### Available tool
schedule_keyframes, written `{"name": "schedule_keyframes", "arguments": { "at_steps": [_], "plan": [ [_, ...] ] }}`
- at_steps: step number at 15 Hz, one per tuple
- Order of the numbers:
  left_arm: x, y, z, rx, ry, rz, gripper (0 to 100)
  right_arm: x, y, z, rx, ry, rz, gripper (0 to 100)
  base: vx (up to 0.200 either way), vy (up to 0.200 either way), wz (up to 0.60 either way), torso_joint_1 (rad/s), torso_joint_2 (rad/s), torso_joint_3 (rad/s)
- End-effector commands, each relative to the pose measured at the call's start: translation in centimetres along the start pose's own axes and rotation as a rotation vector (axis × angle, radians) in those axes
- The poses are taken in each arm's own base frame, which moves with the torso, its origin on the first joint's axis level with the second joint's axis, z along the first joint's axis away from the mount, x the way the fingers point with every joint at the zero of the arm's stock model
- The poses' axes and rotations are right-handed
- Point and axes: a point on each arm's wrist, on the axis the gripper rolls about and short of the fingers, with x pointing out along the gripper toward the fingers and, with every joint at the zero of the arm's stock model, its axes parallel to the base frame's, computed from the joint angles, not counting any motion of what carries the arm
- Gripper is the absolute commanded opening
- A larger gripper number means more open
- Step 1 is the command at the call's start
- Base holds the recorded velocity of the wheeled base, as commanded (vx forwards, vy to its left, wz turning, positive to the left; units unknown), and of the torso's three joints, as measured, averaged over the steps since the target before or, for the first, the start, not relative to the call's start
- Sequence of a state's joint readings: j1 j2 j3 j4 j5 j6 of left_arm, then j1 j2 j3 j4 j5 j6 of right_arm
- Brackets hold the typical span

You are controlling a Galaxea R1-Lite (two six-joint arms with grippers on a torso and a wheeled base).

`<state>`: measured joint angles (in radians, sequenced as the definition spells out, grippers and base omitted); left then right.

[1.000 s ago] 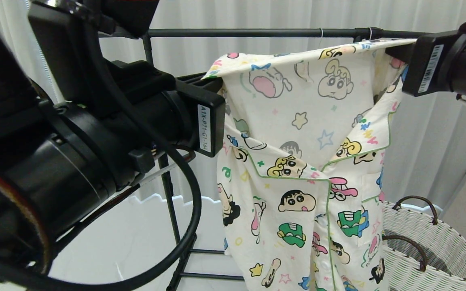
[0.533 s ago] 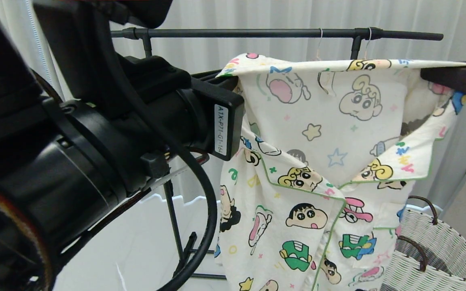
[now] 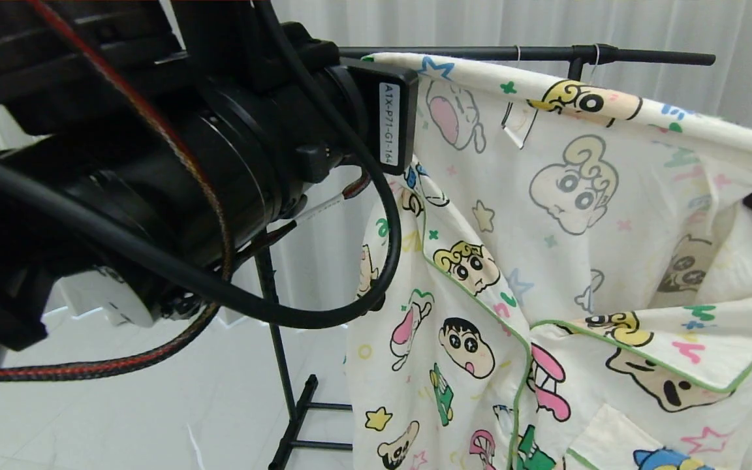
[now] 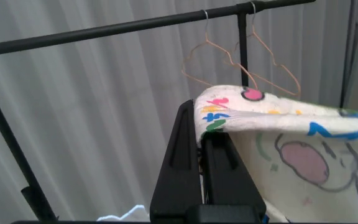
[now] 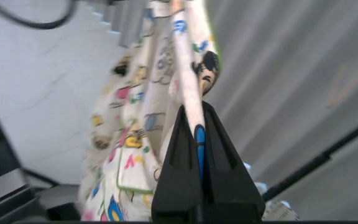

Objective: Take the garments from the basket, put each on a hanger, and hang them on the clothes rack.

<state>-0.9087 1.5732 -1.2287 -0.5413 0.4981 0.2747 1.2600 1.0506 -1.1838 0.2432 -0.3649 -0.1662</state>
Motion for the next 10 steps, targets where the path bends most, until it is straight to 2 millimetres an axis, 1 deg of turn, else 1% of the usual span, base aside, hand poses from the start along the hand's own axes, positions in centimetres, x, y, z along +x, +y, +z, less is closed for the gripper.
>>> {"name": "schedule_keyframes", "arguments": {
  "at_steps": [1, 5, 7, 8, 10],
  "plan": [
    [0.6, -0.2, -0.4, 0.006, 0.012, 0.007, 0, 0.0, 0.7, -0.3, -0.013, 0.007, 0.054, 0, 0.000, 0.000, 0.00, 0.000, 0.00, 0.000],
    [0.4, -0.2, -0.5, 0.008, 0.014, 0.005, 0, 0.0, 0.6, -0.3, -0.015, 0.007, 0.051, 0, 0.000, 0.000, 0.00, 0.000, 0.00, 0.000],
    [-0.1, 0.2, -0.3, 0.010, 0.018, 0.005, 0, 0.1, 0.5, -0.5, -0.021, 0.025, 0.016, 0, 0.000, 0.000, 0.00, 0.000, 0.00, 0.000],
    [-0.9, 0.6, 0.1, 0.014, 0.026, 0.002, 0, 0.6, 0.3, -0.7, -0.024, 0.046, -0.040, 0, 0.000, 0.000, 0.00, 0.000, 0.00, 0.000],
    [-3.5, 1.4, 0.3, 0.028, 0.051, -0.034, 0, 1.7, -0.6, -0.8, -0.034, 0.072, -0.151, 0, 0.000, 0.000, 0.00, 0.000, 0.00, 0.000]
  ]
}}
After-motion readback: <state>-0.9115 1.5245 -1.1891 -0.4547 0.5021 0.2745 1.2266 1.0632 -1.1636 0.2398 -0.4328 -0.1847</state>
